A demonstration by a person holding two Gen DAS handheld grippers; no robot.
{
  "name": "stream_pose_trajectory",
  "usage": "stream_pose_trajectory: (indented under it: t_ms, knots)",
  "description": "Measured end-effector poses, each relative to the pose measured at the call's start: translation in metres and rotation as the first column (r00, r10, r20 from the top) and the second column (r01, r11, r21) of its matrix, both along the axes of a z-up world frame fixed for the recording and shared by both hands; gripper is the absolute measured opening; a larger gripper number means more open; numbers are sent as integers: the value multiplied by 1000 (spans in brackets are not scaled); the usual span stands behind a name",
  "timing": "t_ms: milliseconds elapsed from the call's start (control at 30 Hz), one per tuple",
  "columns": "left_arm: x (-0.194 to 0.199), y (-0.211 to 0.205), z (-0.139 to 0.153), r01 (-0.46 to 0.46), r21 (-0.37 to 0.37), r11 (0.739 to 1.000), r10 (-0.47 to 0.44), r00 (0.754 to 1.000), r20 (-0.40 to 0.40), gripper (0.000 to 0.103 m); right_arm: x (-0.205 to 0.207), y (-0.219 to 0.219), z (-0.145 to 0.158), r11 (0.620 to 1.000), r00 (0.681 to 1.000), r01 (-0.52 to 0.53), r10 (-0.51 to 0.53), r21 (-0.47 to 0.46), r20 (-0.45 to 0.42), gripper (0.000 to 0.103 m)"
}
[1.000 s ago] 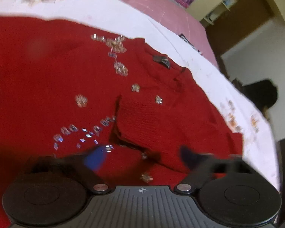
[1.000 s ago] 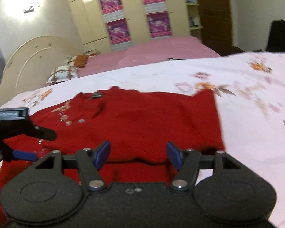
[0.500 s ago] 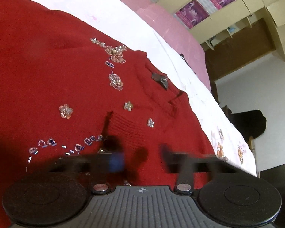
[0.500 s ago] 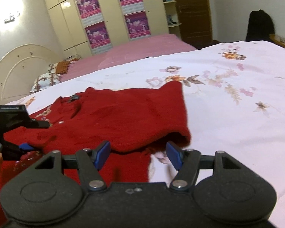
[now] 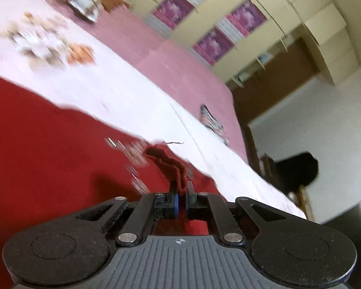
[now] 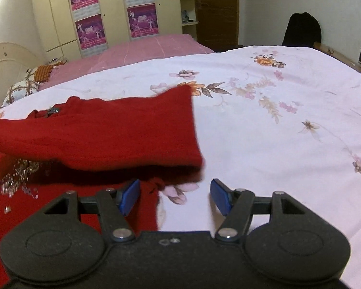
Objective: Fold small clothes
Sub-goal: 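Grasp the other sleeve cuff with the left tool and lift it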
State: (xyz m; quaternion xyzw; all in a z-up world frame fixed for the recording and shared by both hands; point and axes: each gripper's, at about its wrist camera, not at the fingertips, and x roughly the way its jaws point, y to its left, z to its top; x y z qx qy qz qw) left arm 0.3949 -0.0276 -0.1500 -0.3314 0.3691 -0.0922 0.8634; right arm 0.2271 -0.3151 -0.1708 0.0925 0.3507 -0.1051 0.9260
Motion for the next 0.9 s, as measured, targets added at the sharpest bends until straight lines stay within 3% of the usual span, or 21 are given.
stream_pose_trajectory:
  t_ms: [167, 233, 267, 300, 467, 533, 633, 700, 833, 900]
  knots:
    - [12, 51, -6, -85, 45, 995, 86, 996, -18, 5, 17, 13, -5, 1000, 1000, -8, 8, -28, -7, 57]
    - [15, 59, -19, -86, 68, 994, 90, 995, -51, 5, 22, 16, -6, 1000, 1000, -18, 18, -24, -13, 36]
    - [17, 59, -28, -81, 81, 993, 87, 994, -72, 5, 23, 17, -7, 1000, 1000, -25, 25, -9, -15, 18]
    - [18, 59, -36, -74, 89, 993, 82, 992, -93, 5, 23, 19, -7, 1000, 1000, -23, 23, 4, -14, 14]
    - [15, 56, -67, -39, 141, 989, 61, 986, -158, 5, 15, 14, -10, 999, 999, 40, -40, -13, -13, 8]
    - [14, 53, -77, -21, 168, 986, 52, 983, -179, 5, 13, 8, -15, 999, 999, 37, -37, 9, -23, 7]
    - [4, 52, -62, -44, 217, 975, 79, 984, -158, 6, 11, 9, -7, 1000, 998, -30, 30, 1, -47, 12]
    - [-1, 59, -51, -63, 229, 971, 96, 986, -139, 6, 3, 3, -1, 999, 999, -34, 36, 38, -30, 30]
    - [-6, 64, -31, -64, 243, 968, 86, 993, -81, 6, -10, -11, 13, 996, 999, -10, 7, 94, 37, 34]
    - [-6, 53, -24, -26, 239, 971, 43, 997, -67, 6, -1, -18, 18, 995, 998, 2, -8, 104, 59, 51]
